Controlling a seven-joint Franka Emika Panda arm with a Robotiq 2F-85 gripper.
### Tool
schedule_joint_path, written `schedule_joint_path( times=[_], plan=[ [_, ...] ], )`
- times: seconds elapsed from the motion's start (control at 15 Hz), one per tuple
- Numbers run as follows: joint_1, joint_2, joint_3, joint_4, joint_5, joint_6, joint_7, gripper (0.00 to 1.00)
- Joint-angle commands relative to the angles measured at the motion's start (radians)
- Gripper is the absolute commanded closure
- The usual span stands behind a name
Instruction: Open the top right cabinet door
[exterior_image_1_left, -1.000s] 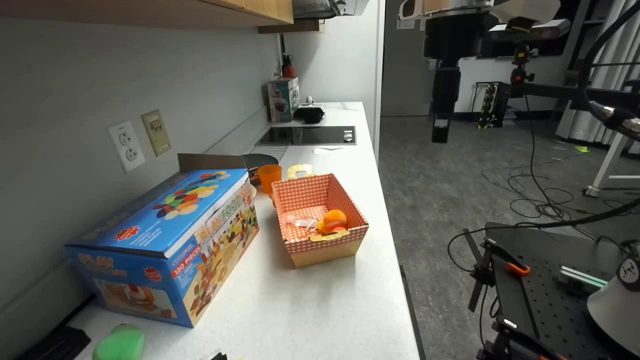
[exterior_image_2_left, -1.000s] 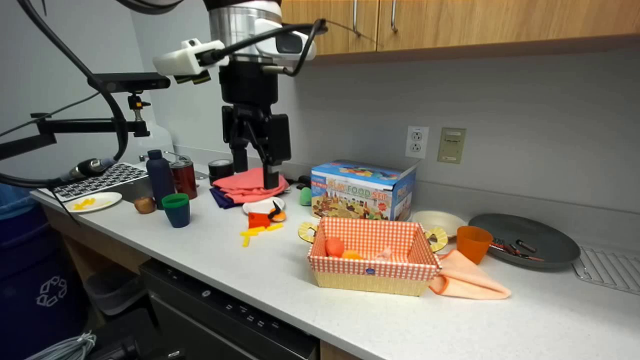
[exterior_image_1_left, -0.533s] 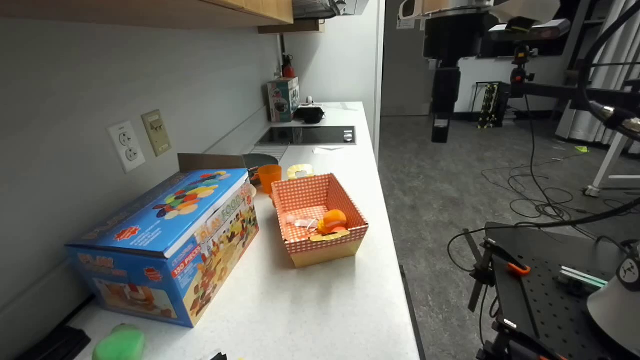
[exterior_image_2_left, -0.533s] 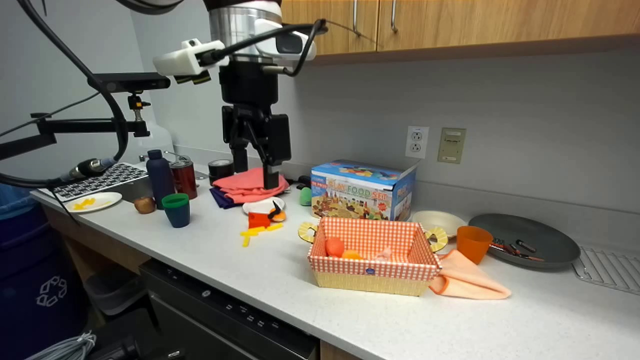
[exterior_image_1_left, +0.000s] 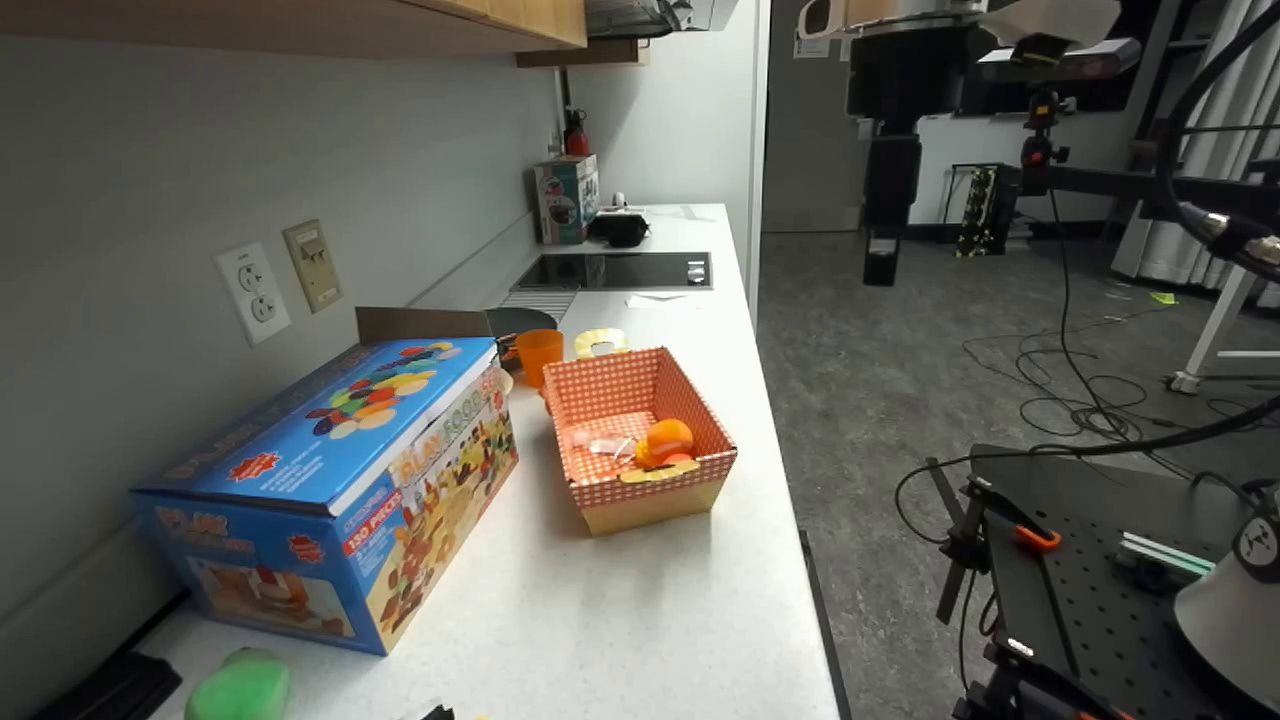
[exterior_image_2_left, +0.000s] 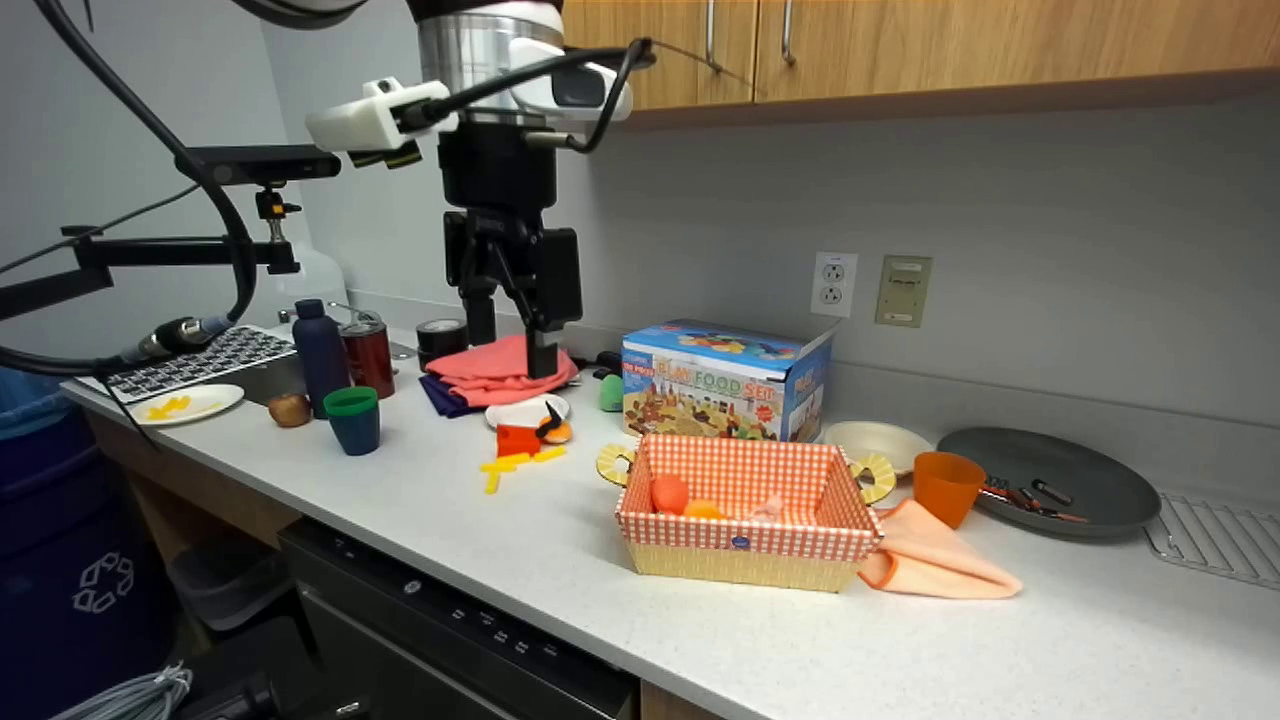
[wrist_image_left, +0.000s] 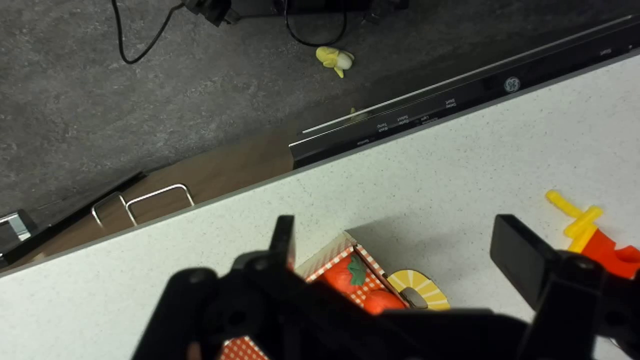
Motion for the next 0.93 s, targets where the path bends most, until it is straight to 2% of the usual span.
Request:
schedule_joint_path(
  times=[0.0,0.53,0.87],
  plan=[
    [0.002,0.0,-0.002,0.002,-0.001,-0.002,0.0,0.0],
    [-0.004,-0.012,0.01,0.029,-0.011,-0.023,0.028,0.0],
    [-0.011,-0.109,0.065,0.11,-0.119,-0.114,0.079,0.0]
  ],
)
